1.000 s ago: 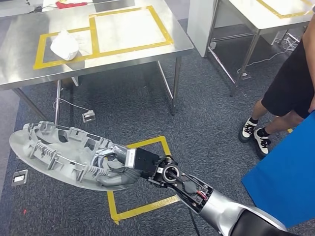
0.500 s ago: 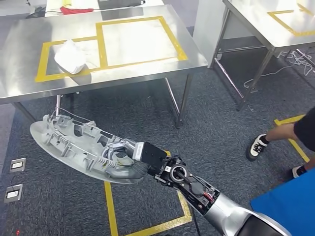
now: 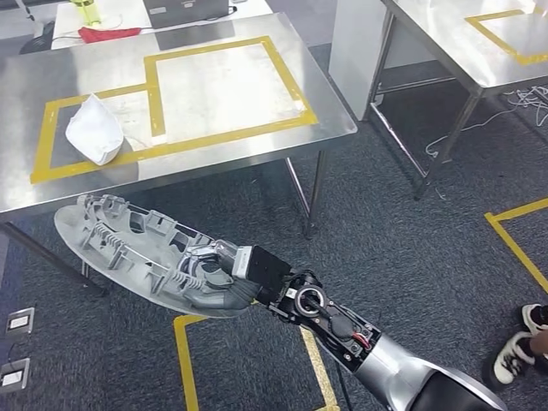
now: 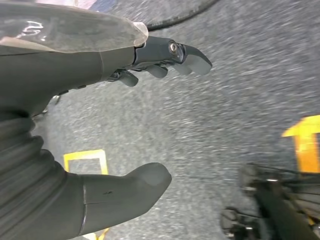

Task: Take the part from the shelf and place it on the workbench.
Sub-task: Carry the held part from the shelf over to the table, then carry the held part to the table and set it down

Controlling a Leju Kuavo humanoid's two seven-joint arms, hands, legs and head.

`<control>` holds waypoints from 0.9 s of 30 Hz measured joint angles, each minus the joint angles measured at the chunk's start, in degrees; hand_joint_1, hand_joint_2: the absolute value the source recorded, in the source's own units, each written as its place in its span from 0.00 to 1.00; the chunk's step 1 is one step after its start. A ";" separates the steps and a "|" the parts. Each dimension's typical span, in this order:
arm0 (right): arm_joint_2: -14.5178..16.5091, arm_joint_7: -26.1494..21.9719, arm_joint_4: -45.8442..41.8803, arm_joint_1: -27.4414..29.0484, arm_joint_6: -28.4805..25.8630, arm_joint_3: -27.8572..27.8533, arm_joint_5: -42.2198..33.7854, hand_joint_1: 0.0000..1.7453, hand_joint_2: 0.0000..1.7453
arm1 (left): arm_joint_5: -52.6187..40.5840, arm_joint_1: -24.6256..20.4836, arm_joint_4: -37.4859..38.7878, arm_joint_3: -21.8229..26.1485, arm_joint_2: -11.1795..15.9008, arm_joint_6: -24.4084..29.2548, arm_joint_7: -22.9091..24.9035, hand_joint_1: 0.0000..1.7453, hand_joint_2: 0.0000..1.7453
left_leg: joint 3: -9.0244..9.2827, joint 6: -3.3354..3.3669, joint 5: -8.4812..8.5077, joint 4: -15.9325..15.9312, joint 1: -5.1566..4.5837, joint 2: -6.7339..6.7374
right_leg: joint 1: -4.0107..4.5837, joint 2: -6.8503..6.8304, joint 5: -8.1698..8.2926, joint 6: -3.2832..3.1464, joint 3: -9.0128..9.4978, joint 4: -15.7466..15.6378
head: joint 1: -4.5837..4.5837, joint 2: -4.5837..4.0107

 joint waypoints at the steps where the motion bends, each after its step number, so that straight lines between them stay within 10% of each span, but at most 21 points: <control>1: -0.10 0.03 -0.01 0.09 -0.13 -0.09 0.07 1.00 1.00 | -0.11 0.18 0.01 0.00 0.06 -0.06 -0.08 0.00 1.00 | 0.09 0.34 4.18 -3.67 -0.10 0.04 | 0.09 0.06 -0.95 0.10 0.89 0.04 | -0.20 0.00; 4: -0.35 0.27 -0.30 0.24 -0.50 -0.18 0.37 1.00 1.00 | -0.17 0.42 0.04 0.00 0.04 0.17 0.53 0.00 1.00 | 0.36 1.14 14.02 -9.66 -0.49 0.01 | 0.57 0.41 -3.76 0.73 2.65 0.14 | -0.46 0.00; 7: -0.36 0.46 -0.99 -0.43 -0.86 -0.29 0.43 1.00 1.00 | -0.32 -0.05 0.02 0.00 -0.31 0.33 0.88 0.00 1.00 | 1.74 1.81 13.09 -9.71 -0.23 -0.01 | 0.59 0.16 -3.48 1.50 2.41 3.60 | -0.08 0.00; 9: -0.39 0.48 -1.19 -0.59 -0.96 -0.33 0.42 1.00 1.00 | -0.44 -0.20 0.02 0.00 -0.40 0.33 0.69 0.00 1.00 | 3.21 2.23 12.01 -9.84 -0.11 0.01 | 0.30 -0.42 -3.49 2.27 -2.20 11.08 | 0.43 0.00; 13: -0.52 0.08 -1.40 -0.50 -1.27 -0.43 0.07 1.00 1.00 | -0.58 -0.16 0.02 0.00 -0.37 0.45 -0.32 0.00 1.00 | 6.81 2.32 9.24 -9.88 0.09 -0.09 | -0.45 -0.79 -11.32 3.27 -10.39 18.01 | 1.34 0.00; 15: -0.57 -1.43 -1.70 -0.36 -0.82 -0.57 -0.80 1.00 1.00 | -0.66 -0.11 0.02 0.00 -0.37 0.36 -0.98 0.00 1.00 | 8.74 2.05 7.83 -9.90 0.29 -0.24 | -0.59 -0.87 -8.53 3.33 -11.00 12.86 | 1.74 0.00; 19: -0.71 -5.42 -2.80 0.03 0.56 -0.95 -2.54 1.00 1.00 | -0.92 -0.12 0.04 0.00 -0.32 0.15 -1.72 0.00 1.00 | 10.26 0.94 5.85 -9.77 0.28 -0.58 | -0.44 -0.90 5.70 2.52 -10.64 2.84 | 2.15 0.00; 27: -0.72 -5.92 -4.16 0.09 0.75 -1.39 -2.94 1.00 1.00 | -0.95 -0.34 0.04 0.00 -0.05 0.15 -2.03 0.00 1.00 | 10.80 1.31 5.83 -10.58 0.22 -0.53 | -0.43 -0.07 5.88 2.45 -10.23 2.60 | 0.82 0.00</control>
